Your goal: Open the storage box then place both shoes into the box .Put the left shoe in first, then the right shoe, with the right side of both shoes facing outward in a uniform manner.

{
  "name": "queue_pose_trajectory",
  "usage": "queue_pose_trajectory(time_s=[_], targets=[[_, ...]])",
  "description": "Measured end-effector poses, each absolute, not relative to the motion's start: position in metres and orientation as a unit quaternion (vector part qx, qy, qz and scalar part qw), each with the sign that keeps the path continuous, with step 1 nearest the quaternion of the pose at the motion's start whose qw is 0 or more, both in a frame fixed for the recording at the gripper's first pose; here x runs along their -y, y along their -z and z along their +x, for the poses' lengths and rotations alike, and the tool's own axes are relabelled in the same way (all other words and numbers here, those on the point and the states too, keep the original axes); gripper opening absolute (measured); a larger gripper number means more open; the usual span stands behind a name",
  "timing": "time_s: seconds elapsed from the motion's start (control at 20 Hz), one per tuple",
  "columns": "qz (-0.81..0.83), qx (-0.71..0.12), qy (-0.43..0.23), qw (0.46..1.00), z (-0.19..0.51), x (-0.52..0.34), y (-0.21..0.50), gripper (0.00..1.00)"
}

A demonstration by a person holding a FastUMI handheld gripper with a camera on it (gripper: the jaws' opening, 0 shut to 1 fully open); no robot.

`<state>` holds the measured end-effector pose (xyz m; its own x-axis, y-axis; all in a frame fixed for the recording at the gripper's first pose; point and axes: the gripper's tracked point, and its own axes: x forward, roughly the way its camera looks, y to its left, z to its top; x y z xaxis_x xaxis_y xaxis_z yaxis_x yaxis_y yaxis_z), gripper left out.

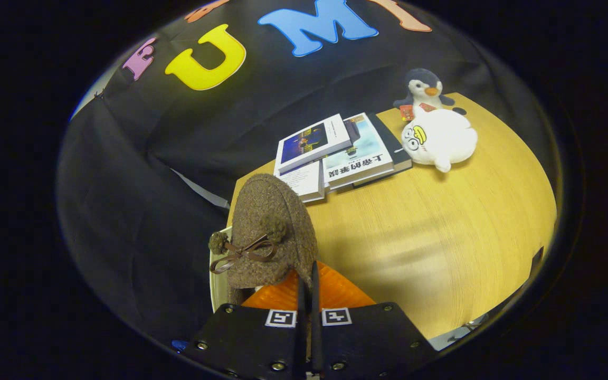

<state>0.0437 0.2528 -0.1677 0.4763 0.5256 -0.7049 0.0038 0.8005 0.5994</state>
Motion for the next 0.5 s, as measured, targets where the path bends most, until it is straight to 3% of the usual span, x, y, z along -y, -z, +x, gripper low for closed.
queue_pose_trajectory(time_s=[0.5], targets=[[0.258,-0.512,-0.19,0.797,0.038,-0.331,0.173,0.04]])
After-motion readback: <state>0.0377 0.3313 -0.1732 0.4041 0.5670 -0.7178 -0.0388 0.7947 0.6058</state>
